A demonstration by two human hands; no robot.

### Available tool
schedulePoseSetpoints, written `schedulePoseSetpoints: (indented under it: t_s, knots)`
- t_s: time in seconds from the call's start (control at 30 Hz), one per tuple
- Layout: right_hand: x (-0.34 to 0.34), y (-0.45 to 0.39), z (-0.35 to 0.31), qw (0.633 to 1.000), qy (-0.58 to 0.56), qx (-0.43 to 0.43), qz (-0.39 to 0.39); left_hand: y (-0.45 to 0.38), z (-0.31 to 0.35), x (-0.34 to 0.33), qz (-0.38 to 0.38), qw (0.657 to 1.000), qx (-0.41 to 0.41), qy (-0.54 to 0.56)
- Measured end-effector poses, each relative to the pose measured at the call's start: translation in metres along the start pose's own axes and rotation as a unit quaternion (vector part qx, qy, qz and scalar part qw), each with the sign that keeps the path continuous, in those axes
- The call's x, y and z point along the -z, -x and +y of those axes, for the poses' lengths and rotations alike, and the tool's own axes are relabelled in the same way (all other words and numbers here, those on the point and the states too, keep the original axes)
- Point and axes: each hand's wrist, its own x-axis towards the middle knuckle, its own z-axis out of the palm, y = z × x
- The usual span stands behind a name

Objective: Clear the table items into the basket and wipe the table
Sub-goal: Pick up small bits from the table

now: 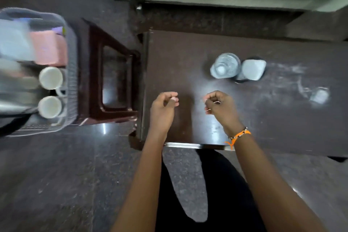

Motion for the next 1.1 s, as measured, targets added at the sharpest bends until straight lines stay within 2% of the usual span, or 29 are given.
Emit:
schedulePoseSetpoints:
  t_s: [0.23,0.5,0.77,0.97,1.1]
  knots:
    - [0.115,-0.035,0.032,0.997,-0.023,-0.021,0.073,0.006,-0.002,-0.110,-0.073,0.993,0.013,-0.096]
    - [0.149,-0.087,0.034,0.984,-0.070,-0.039,0.160,-0.020,0.012,-0.161,-0.071,0.980,0.032,-0.185]
    - [0.149,-0.112,0.032,0.987,-0.044,-0.053,0.145,-0.041,0.014,-0.172,-0.106,0.965,0.028,-0.238]
    - [0.151,-0.109,0.031,0.986,-0.108,-0.049,0.118,-0.044,0.010,-0.165,-0.115,0.965,0.023,-0.235]
    - [0.150,-0.103,0.028,0.988,-0.104,-0.055,0.104,-0.042,0.014,-0.160,-0.132,0.961,0.020,-0.243]
